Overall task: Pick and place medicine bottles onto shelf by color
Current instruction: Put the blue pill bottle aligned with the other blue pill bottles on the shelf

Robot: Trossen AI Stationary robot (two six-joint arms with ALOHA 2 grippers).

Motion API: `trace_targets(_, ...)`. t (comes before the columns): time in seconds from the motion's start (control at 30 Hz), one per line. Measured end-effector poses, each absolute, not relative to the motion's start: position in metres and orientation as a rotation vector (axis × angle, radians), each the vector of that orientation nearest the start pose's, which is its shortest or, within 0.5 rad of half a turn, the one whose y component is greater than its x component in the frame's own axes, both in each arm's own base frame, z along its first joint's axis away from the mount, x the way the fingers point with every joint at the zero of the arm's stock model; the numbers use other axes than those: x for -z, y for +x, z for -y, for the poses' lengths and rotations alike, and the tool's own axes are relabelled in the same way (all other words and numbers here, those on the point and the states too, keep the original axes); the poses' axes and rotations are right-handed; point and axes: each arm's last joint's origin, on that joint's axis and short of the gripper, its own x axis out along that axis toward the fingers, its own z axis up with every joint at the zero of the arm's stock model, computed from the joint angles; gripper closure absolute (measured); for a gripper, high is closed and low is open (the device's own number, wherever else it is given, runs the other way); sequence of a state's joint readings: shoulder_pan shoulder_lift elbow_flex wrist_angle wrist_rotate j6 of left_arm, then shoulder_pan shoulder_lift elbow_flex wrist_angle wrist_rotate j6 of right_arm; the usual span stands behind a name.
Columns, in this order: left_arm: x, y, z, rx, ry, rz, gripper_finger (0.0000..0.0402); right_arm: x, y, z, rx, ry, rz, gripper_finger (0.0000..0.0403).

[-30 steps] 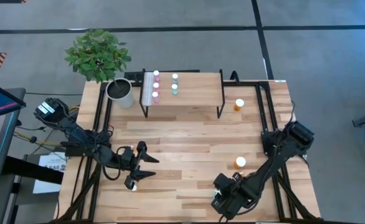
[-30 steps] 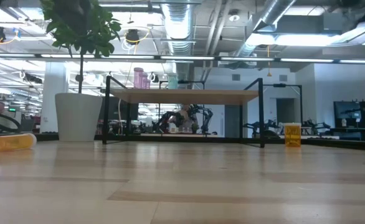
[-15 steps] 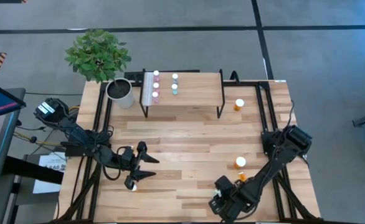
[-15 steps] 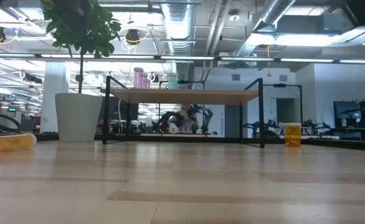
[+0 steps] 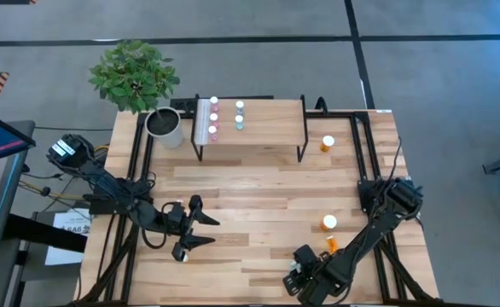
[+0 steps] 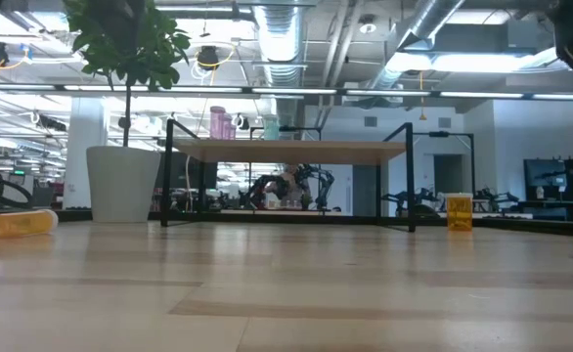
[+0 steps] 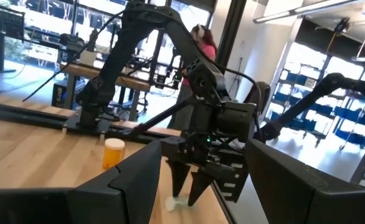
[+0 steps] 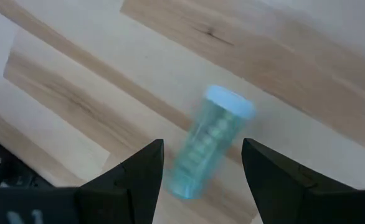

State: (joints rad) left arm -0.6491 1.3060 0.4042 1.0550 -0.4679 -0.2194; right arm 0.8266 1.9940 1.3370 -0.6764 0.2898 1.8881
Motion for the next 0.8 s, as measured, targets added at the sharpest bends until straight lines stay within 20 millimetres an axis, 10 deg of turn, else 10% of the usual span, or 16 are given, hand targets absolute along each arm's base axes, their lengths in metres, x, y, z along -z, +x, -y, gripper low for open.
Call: trace_targets(0.8,-0.2161,0.2024,0.1368,0.182,-0.293,0.082,0.018,-0.141,0.2643,-0.2765,0.471,0.721,-1.295,0.0216)
